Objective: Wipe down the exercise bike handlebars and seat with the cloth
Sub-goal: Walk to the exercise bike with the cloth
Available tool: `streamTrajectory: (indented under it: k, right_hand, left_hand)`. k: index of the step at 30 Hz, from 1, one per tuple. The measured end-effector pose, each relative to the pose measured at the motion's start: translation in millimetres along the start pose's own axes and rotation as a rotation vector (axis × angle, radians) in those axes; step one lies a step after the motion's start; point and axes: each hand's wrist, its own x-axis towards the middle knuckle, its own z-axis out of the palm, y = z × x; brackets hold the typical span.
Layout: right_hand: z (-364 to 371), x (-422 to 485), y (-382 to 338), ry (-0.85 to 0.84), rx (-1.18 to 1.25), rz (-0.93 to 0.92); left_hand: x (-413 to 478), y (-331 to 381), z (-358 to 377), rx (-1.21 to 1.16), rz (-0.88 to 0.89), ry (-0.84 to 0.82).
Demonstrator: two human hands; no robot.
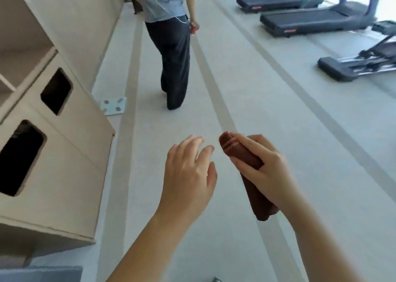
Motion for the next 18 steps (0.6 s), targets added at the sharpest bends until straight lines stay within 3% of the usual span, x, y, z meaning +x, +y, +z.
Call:
streamTrajectory:
  k: [12,18]
  right_hand:
    - [-131,-80,74,0.463,-0.089,0.415]
    - [-167,-66,115,0.637,-0.188,0.555]
  left_hand:
    - [64,144,102,-0.357,0.486,-0.117]
    - [117,189,159,-0.502,0.638,-0.166]
